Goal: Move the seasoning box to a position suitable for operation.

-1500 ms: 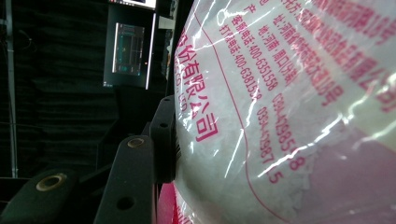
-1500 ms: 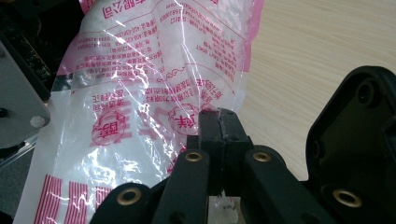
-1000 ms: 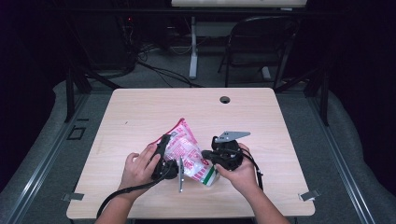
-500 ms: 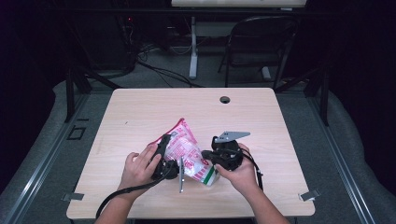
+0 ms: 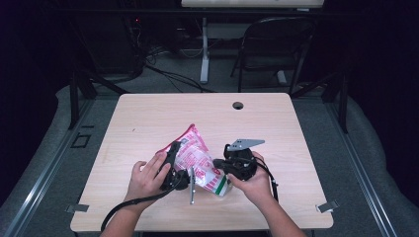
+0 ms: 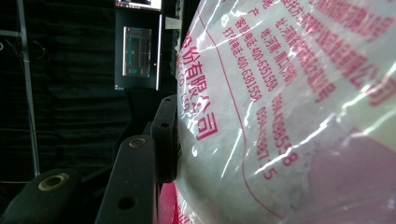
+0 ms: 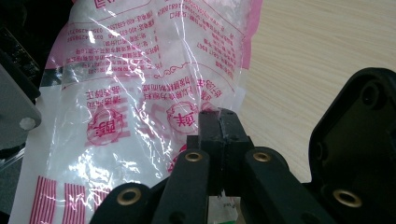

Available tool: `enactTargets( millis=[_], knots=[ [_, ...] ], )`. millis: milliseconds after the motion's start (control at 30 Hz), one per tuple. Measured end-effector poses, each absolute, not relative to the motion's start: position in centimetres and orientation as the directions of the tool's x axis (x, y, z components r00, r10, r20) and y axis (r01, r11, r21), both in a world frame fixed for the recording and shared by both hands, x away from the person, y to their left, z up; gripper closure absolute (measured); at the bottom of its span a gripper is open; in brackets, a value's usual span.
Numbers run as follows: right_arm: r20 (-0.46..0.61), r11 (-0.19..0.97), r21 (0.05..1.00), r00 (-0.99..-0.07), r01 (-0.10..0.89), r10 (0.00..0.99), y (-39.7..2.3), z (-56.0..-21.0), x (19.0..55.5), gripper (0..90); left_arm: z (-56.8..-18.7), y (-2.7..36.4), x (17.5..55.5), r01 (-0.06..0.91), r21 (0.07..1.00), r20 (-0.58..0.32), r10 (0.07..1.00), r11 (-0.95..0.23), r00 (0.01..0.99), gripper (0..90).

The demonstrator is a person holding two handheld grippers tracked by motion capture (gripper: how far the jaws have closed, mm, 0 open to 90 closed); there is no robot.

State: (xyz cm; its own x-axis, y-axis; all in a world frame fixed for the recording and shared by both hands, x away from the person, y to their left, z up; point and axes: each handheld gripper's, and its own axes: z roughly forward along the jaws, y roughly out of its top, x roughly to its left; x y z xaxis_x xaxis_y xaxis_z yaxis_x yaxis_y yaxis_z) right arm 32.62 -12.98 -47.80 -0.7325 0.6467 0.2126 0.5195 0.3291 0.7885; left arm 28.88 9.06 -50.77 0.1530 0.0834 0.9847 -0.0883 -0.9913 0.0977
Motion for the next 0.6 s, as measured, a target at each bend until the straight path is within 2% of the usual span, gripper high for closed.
enactTargets(
  millis=[600],
  knots=[
    [0.211,0.333,0.786,-0.733,0.52,0.647,-12.95,-47.81,32.6,89.9,-50.52,8.89,28.64,-0.08,0.083,0.987,0.071,-0.993,0.143,61.0]
  ],
)
